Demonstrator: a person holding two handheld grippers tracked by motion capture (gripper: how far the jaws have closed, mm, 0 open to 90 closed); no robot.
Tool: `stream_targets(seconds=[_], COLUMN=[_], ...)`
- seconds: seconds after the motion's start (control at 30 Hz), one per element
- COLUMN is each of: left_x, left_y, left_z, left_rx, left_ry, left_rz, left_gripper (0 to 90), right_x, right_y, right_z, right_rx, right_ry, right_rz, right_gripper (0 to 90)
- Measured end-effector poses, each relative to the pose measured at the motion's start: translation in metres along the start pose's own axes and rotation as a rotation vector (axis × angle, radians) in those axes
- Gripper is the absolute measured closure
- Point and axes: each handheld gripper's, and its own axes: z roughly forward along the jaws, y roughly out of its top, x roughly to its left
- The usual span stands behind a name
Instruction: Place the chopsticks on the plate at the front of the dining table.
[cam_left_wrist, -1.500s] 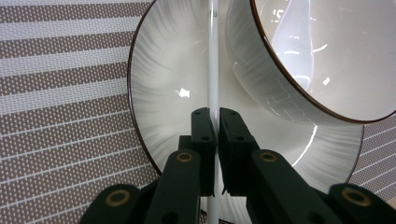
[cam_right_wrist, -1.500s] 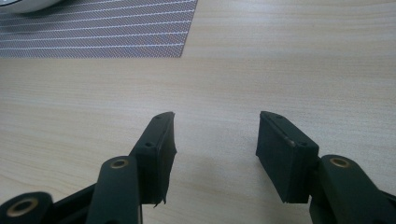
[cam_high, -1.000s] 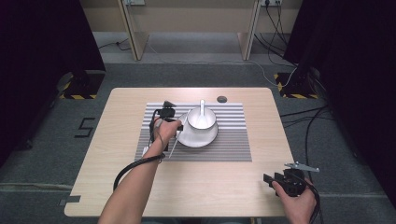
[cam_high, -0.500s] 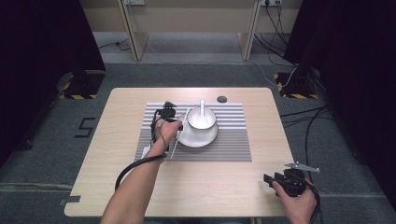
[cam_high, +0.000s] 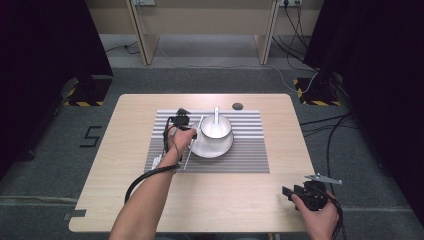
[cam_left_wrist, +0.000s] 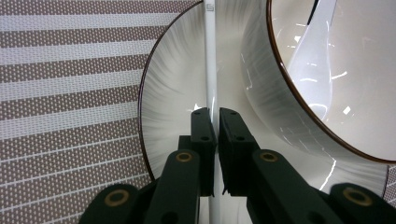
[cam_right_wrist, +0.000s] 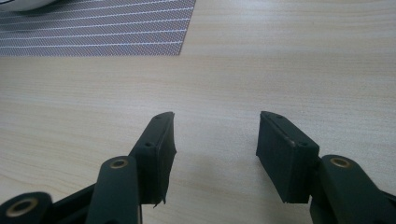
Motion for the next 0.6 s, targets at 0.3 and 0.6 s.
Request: stream_targets(seconds=[0.3,0.6], left_x=[-0.001,0.004], left_y=[0.000,-0.003], left_z=[-0.008,-0.029], left_rx=[-0.007,-0.007], left_ry=[-0.002,-0.006], left_rz=[0.031,0.076], left_gripper=[75.6,72.3], right_x=[0.000,0.001], right_y=[0.000,0.000], right_z=[0.000,0.001], right_rx=[0.001,0.006], right_ry=[-0.002,-0.002], right_rz=[-0.003,-0.002], right_gripper=[46.8,46.7])
